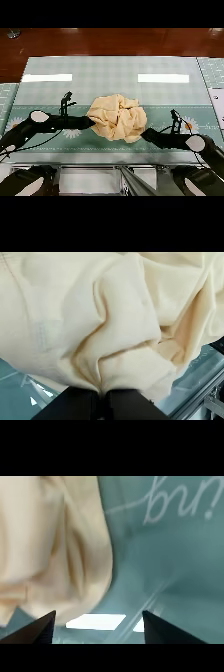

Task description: Fold the shirts.

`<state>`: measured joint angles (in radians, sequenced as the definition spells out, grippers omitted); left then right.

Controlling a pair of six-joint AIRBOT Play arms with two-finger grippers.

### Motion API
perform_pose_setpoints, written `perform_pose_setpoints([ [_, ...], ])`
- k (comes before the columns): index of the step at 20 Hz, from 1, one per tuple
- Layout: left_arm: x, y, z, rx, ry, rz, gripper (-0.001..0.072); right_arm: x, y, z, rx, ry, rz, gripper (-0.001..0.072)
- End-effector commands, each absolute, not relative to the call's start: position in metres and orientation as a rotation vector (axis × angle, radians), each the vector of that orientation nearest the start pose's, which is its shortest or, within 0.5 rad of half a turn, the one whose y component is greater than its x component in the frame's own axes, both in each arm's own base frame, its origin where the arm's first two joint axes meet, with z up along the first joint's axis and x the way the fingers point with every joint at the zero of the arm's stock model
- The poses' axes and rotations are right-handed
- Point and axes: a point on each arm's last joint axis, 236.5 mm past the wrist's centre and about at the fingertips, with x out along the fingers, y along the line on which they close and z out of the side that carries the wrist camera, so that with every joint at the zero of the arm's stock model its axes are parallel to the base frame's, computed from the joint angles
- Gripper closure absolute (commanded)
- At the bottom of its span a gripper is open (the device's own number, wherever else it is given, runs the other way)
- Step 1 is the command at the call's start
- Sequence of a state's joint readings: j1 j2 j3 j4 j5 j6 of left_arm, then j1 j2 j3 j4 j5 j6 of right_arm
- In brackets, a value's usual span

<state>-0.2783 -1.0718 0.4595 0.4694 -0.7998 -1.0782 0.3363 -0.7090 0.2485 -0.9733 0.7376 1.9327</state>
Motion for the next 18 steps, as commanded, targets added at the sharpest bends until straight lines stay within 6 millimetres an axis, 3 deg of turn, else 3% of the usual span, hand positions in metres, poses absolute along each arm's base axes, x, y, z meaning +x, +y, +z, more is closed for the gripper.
perform_pose_setpoints([
  [1,0.239,-0.233,-0.051,-0.597,1.272,-0.673,0.0682,0.218,0.162,-0.096,0.757,1.272,0.089,0.0093],
  [6,0.235,-0.234,-0.052,-0.598,1.285,-0.682,0.0682,0.241,0.186,-0.094,0.747,1.321,0.150,0.0116],
  [8,0.235,-0.235,-0.051,-0.601,1.285,-0.681,0.0682,0.230,0.203,-0.098,0.748,1.401,0.221,0.0304],
  [9,0.236,-0.236,-0.049,-0.620,1.282,-0.681,0.0682,0.226,0.208,-0.099,0.709,1.415,0.286,0.0553],
  [10,0.237,-0.240,-0.043,-0.648,1.278,-0.691,0.0682,0.225,0.210,-0.096,0.655,1.398,0.348,0.0676],
  [11,0.236,-0.244,-0.036,-0.657,1.279,-0.717,0.0682,0.234,0.207,-0.086,0.664,1.361,0.353,0.0676],
  [13,0.242,-0.249,-0.010,-0.613,1.223,-0.812,0.0683,0.274,0.197,-0.036,0.692,1.193,0.374,0.0677],
  [15,0.278,-0.236,0.042,-0.628,1.077,-0.825,0.0683,0.321,0.169,0.044,0.630,0.982,0.395,0.0678],
  [18,0.356,-0.192,0.184,-0.766,0.667,-0.778,0.0683,0.374,0.088,0.183,0.499,0.675,0.281,0.0678],
])
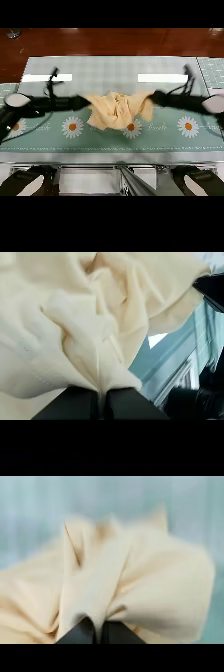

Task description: Fold the shirts.

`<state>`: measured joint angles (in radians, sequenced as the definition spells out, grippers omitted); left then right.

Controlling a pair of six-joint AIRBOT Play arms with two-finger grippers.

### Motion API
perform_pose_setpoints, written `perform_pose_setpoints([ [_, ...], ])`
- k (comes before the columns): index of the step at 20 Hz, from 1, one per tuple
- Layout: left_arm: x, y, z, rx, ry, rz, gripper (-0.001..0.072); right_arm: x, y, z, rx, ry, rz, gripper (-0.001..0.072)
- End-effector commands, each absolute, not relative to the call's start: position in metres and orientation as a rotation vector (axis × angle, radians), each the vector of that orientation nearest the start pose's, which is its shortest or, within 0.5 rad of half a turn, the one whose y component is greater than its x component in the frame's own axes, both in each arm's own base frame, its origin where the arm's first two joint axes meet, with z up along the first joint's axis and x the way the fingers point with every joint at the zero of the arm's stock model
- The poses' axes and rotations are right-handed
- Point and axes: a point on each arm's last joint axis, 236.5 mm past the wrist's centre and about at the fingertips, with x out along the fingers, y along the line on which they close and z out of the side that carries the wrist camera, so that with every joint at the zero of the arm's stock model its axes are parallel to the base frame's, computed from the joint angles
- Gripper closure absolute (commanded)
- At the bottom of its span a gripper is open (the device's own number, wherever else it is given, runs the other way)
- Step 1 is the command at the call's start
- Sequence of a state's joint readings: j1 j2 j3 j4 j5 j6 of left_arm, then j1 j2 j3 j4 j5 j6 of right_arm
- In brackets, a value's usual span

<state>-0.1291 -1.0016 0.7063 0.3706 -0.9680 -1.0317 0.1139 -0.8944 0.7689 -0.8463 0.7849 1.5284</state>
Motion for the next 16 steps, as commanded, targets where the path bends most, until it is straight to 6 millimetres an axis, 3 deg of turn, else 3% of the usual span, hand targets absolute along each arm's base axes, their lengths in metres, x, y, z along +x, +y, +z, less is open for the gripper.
perform_pose_setpoints([
  [1,0.369,-0.180,0.237,-0.787,0.533,-0.787,0.0683,0.381,0.072,0.235,0.519,0.569,0.270,0.0678],
  [2,0.373,-0.172,0.279,-0.757,0.437,-0.801,0.0683,0.379,0.067,0.279,0.499,0.487,0.296,0.0678],
  [4,0.364,-0.163,0.355,-0.663,0.277,-0.841,0.0683,0.355,0.076,0.351,0.409,0.384,0.367,0.0678],
  [6,0.342,-0.154,0.413,-0.542,0.158,-0.868,0.0683,0.318,0.089,0.398,0.296,0.331,0.430,0.0677],
  [8,0.322,-0.132,0.445,-0.396,0.098,-0.775,0.0683,0.279,0.089,0.431,0.205,0.261,0.415,0.0678],
  [10,0.306,-0.094,0.462,-0.259,0.073,-0.572,0.0683,0.240,0.081,0.446,0.132,0.208,0.353,0.0678],
  [12,0.284,-0.057,0.474,-0.151,0.042,-0.366,0.0683,0.205,0.069,0.444,0.099,0.210,0.277,0.0677],
  [14,0.259,-0.033,0.481,-0.053,0.012,-0.198,0.0683,0.179,0.054,0.420,0.082,0.297,0.195,0.0677],
  [16,0.242,-0.032,0.476,-0.031,0.033,-0.152,0.0683,0.159,0.033,0.378,0.095,0.466,0.089,0.0677],
])
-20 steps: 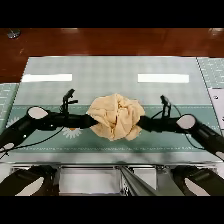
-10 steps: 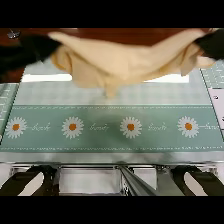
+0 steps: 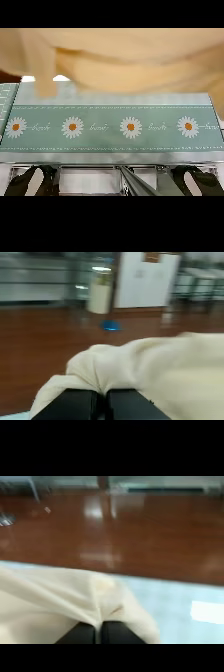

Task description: Fold the shirts.

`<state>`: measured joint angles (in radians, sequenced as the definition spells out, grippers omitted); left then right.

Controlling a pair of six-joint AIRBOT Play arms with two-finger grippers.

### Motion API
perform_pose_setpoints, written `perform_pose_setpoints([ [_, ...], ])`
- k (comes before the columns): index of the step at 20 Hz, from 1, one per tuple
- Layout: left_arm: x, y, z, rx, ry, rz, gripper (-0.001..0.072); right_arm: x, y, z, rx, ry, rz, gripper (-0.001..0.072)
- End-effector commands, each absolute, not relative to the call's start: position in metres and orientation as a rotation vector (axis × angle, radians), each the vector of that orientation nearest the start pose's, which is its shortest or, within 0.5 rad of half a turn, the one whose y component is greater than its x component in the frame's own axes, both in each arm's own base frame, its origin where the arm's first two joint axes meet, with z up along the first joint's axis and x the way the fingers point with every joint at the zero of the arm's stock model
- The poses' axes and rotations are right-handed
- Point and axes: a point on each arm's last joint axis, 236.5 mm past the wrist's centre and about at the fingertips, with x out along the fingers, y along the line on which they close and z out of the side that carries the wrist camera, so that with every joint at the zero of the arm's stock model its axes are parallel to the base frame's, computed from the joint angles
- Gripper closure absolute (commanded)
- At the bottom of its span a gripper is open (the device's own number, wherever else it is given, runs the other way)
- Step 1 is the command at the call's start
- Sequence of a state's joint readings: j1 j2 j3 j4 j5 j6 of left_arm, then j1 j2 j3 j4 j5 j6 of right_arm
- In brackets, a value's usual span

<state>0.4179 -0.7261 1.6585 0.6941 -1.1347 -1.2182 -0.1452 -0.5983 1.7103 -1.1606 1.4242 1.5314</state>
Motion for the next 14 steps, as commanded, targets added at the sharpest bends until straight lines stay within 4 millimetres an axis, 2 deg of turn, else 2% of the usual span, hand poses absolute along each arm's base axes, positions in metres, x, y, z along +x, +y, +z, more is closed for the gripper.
perform_pose_setpoints([
  [1,0.236,-0.037,0.465,-0.008,0.080,-0.163,0.0683,0.149,0.031,0.359,0.096,0.543,0.078,0.0677],
  [3,0.232,-0.059,0.437,-0.022,0.176,-0.262,0.0683,0.136,0.045,0.327,0.124,0.652,0.132,0.0677],
  [5,0.237,-0.080,0.398,-0.084,0.299,-0.372,0.0683,0.132,0.066,0.296,0.177,0.741,0.217,0.0677],
  [7,0.246,-0.099,0.344,-0.145,0.461,-0.461,0.0683,0.134,0.085,0.256,0.237,0.844,0.296,0.0677],
  [9,0.254,-0.113,0.284,-0.193,0.611,-0.520,0.0683,0.143,0.091,0.218,0.293,0.917,0.319,0.0677],
  [12,0.268,-0.121,0.204,-0.276,0.754,-0.519,0.0683,0.160,0.090,0.160,0.354,1.008,0.306,0.0677],
  [14,0.290,-0.113,0.170,-0.334,0.759,-0.458,0.0682,0.179,0.086,0.133,0.384,1.004,0.282,0.0677],
])
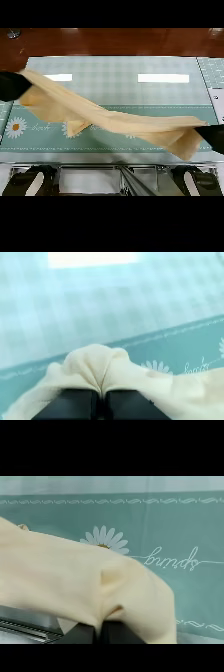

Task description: Fold the shirts.

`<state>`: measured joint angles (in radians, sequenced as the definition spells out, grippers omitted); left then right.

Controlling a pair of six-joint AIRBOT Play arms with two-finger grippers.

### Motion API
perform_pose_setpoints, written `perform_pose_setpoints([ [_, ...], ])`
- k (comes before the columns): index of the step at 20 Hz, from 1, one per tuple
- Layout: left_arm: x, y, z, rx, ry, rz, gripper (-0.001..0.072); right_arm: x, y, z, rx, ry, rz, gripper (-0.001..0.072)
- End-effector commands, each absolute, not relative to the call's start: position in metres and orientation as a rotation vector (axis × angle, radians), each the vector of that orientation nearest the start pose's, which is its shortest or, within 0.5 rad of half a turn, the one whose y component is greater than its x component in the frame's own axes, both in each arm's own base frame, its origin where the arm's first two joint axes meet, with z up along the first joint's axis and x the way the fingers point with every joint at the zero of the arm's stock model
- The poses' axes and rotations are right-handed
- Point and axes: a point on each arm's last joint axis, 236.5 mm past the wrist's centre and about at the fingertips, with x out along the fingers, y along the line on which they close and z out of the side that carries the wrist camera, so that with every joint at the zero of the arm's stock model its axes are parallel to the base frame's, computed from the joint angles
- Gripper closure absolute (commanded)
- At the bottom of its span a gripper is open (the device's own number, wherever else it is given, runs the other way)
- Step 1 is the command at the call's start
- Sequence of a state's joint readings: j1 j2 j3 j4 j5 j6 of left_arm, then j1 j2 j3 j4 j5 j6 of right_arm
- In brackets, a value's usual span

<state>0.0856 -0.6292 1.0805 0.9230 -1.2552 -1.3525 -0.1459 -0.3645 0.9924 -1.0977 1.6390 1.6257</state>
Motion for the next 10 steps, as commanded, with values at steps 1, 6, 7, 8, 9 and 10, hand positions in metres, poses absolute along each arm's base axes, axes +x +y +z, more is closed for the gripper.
perform_pose_setpoints([
  [1,0.304,-0.107,0.164,-0.354,0.728,-0.422,0.0683,0.192,0.083,0.124,0.399,0.992,0.265,0.0677],
  [6,0.382,-0.085,0.153,-0.477,0.607,-0.292,0.0683,0.264,0.068,0.092,0.430,1.003,0.226,0.0677],
  [7,0.395,-0.083,0.141,-0.487,0.616,-0.272,0.0682,0.280,0.065,0.079,0.435,1.018,0.220,0.0677],
  [8,0.408,-0.083,0.128,-0.451,0.614,-0.267,0.0682,0.296,0.063,0.068,0.441,1.020,0.216,0.0677],
  [9,0.420,-0.083,0.118,-0.406,0.603,-0.262,0.0683,0.315,0.059,0.057,0.460,1.009,0.199,0.0677],
  [10,0.433,-0.081,0.108,-0.405,0.592,-0.237,0.0682,0.333,0.054,0.047,0.489,0.994,0.171,0.0677],
])
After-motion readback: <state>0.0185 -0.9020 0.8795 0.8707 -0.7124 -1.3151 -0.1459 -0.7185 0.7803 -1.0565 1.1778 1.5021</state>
